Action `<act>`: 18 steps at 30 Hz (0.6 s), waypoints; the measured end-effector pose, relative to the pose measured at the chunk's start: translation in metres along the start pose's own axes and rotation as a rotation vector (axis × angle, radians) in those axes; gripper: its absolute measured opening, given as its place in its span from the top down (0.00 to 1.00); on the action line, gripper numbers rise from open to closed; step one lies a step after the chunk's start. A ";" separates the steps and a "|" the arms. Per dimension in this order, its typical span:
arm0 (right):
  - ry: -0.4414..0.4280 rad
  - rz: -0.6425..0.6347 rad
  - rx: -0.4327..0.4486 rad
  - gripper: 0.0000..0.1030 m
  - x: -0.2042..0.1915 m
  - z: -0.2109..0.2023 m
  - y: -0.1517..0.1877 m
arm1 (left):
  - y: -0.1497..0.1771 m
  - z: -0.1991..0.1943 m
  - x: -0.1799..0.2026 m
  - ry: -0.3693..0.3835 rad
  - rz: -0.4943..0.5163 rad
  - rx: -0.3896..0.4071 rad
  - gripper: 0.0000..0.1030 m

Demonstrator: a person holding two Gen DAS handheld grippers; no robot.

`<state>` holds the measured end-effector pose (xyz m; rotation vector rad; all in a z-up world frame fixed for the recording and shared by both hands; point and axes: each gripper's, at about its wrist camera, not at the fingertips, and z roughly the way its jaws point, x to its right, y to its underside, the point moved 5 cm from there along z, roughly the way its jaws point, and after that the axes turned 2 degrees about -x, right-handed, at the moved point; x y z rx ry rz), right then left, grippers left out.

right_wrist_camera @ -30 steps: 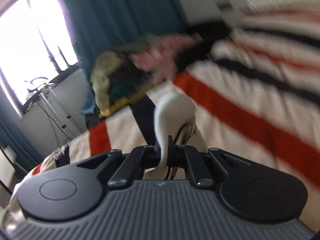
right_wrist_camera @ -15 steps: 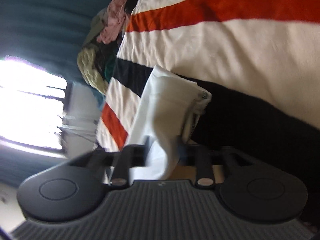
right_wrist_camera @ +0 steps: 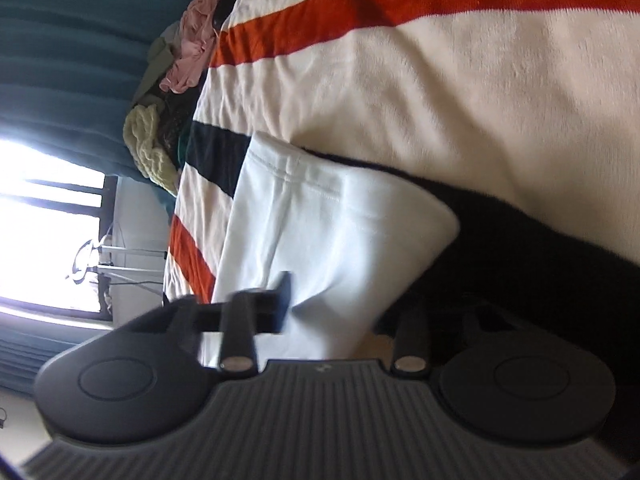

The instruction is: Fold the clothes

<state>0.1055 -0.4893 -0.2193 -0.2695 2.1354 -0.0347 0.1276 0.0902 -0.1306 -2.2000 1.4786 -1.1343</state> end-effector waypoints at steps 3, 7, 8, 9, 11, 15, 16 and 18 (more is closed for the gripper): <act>-0.041 -0.003 0.049 0.92 -0.002 -0.004 -0.008 | -0.013 -0.003 -0.030 -0.005 -0.164 -0.016 0.12; -0.122 -0.025 0.096 0.93 -0.013 -0.013 -0.012 | -0.030 -0.007 -0.070 -0.011 -0.382 -0.037 0.12; -0.142 -0.031 0.108 0.93 -0.015 -0.015 -0.014 | -0.034 -0.008 -0.080 -0.012 -0.437 -0.043 0.12; -0.162 -0.036 0.120 0.93 -0.018 -0.018 -0.015 | -0.038 -0.009 -0.090 -0.014 -0.491 -0.048 0.12; -0.156 -0.005 0.111 0.93 -0.014 -0.015 -0.018 | -0.041 -0.012 -0.103 -0.005 -0.552 -0.020 0.12; -0.110 0.076 0.065 0.93 -0.002 -0.010 -0.020 | -0.047 -0.019 -0.129 0.014 -0.667 0.043 0.11; -0.096 0.094 0.054 0.92 0.001 -0.009 -0.019 | -0.048 -0.020 -0.136 0.019 -0.696 0.059 0.11; -0.075 0.130 0.032 0.92 0.007 -0.009 -0.017 | -0.051 -0.024 -0.149 0.029 -0.753 0.090 0.12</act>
